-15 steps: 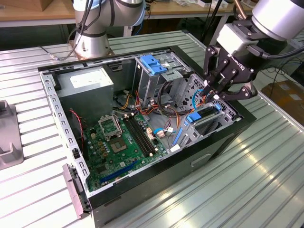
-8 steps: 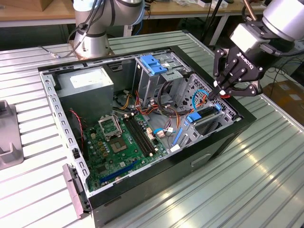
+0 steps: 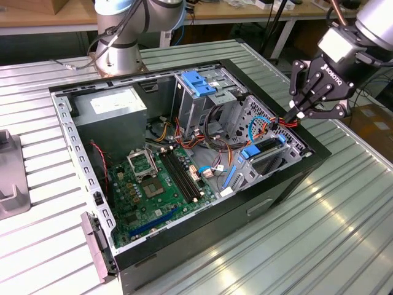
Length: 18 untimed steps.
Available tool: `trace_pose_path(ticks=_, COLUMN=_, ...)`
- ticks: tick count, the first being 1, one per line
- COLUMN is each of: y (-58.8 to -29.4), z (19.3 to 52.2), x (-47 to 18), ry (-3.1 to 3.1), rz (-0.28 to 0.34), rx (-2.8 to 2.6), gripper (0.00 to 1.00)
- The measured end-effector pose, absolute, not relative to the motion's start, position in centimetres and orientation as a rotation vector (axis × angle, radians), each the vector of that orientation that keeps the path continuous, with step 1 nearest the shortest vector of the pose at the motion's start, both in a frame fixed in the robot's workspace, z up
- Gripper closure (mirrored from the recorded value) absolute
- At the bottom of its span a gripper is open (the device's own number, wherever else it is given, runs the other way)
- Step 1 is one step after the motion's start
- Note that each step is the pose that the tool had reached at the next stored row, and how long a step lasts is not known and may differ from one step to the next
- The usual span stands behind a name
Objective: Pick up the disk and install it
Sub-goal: 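Insert the disk into the insertion slot, then insert the first disk wire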
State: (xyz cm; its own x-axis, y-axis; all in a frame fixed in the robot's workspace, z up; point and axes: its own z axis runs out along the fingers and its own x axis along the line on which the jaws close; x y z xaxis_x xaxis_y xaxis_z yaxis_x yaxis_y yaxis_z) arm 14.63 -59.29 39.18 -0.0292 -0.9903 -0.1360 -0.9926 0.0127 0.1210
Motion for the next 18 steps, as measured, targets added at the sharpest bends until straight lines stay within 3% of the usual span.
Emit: trace_pose_path(ticks=18, y=-59.3, z=39.18, x=15.48, ry=2.22, rz=0.287, rx=-2.188, gripper=0.9)
